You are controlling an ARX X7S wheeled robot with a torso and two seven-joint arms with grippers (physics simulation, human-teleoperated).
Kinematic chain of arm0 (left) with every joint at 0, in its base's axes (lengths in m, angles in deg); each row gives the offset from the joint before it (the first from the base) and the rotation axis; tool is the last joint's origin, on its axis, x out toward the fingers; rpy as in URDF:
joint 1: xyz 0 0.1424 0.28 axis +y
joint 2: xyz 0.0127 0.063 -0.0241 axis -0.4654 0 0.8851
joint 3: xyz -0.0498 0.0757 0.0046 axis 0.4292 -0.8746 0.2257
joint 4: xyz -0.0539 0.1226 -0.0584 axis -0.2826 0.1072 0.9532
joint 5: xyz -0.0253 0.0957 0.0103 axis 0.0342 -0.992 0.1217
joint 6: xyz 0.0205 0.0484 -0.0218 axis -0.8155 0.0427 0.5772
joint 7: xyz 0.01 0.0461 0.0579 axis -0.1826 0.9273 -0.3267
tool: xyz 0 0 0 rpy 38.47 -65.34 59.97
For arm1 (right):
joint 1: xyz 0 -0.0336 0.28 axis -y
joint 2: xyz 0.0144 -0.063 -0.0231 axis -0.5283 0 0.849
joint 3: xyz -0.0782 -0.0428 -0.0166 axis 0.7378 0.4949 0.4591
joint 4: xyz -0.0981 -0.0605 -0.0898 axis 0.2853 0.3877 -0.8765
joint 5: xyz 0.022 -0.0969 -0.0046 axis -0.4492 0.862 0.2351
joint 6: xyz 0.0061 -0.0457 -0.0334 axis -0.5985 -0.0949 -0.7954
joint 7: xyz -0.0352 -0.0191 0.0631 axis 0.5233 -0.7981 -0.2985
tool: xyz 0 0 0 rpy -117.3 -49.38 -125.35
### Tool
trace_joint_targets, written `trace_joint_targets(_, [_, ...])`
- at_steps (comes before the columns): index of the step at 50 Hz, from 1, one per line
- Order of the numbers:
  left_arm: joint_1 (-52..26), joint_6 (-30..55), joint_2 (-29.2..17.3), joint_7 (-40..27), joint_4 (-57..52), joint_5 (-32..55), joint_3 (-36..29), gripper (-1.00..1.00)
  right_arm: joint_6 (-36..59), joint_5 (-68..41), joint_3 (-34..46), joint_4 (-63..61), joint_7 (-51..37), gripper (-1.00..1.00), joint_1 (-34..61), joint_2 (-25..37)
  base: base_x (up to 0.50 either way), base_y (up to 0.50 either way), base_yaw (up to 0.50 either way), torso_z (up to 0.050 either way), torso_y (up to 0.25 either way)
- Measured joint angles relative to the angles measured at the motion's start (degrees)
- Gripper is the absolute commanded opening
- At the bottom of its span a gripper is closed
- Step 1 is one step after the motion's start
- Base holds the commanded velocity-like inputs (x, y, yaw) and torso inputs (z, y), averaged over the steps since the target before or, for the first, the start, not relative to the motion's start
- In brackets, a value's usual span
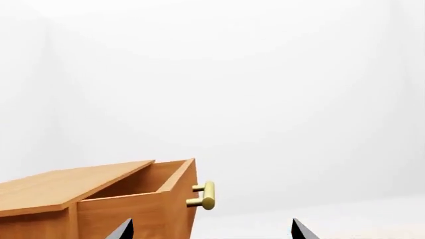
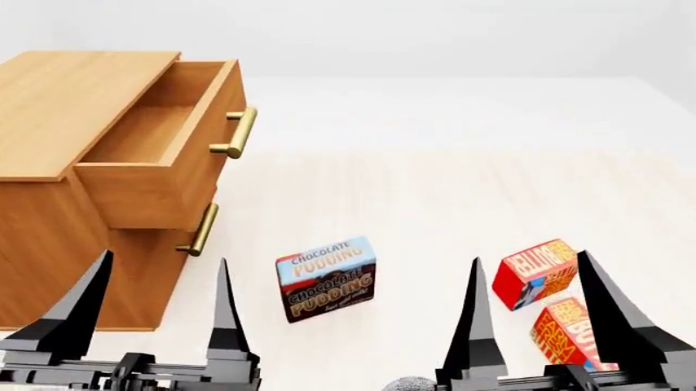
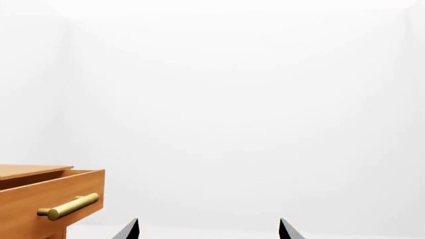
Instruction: Put the bowl in the top drawer of the cabinet.
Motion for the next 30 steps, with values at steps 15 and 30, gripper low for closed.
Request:
trace_joint_targets(15, [-31.9,21.5,-16.8,-20.2,-2.2,34.3,-3.0,1.0,-0.9,-1.3,-0.4,0.5,-0.8,1.0,0.2,0.9,0.0,0.0,0.0,0.0,0.0])
trace_joint_targets(30, [-71.8,39.6,-19.4,-31.9,17.6,67.6,-11.6,1.0,-1.0,-3.8,-1.8,-0.3,-1.9,1.0,0.1,2.8,0.0,0.0,0.0,0.0,0.0])
